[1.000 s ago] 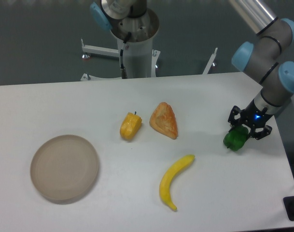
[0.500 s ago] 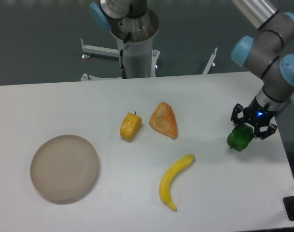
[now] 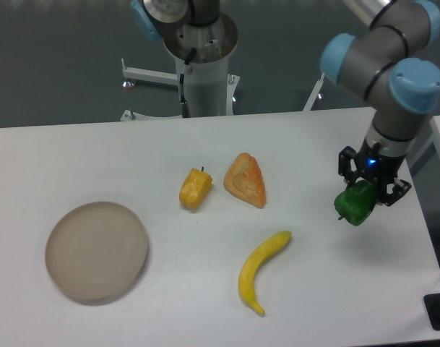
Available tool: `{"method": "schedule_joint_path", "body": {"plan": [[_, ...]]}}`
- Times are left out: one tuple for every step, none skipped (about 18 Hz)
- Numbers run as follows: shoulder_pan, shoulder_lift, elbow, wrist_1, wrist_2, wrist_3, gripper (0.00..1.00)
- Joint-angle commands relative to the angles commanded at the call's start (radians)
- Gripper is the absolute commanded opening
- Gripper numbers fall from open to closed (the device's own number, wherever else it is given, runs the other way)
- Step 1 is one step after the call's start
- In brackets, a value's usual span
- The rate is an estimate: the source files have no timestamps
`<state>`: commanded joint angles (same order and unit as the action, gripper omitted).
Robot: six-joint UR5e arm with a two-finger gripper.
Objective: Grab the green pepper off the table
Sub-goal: 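Lift the grasped green pepper up off the table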
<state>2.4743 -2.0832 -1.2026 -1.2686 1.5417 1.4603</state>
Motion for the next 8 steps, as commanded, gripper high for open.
{"method": "schedule_joint_path", "body": {"plan": [[0.0, 0.0, 0.0, 0.0, -0.002, 0.0, 0.33], [0.0, 0.002, 0.0, 0.0, -0.005, -0.002, 0.33], [0.0, 0.006, -0.002, 0.0, -0.005, -0.002, 0.33], [0.0, 0.006, -0.002, 0.0, -0.005, -0.002, 0.33], [-0.002, 0.006, -0.002, 0.0, -0.005, -0.002, 0.33], [-0.002, 0.006, -0.002, 0.0, -0.005, -0.002, 0.33], [-0.002, 0.006, -0.002, 0.0, -0.005, -0.002, 0.33], [-0.002, 0.008, -0.002, 0.0, -0.006, -0.002, 0.33]]}}
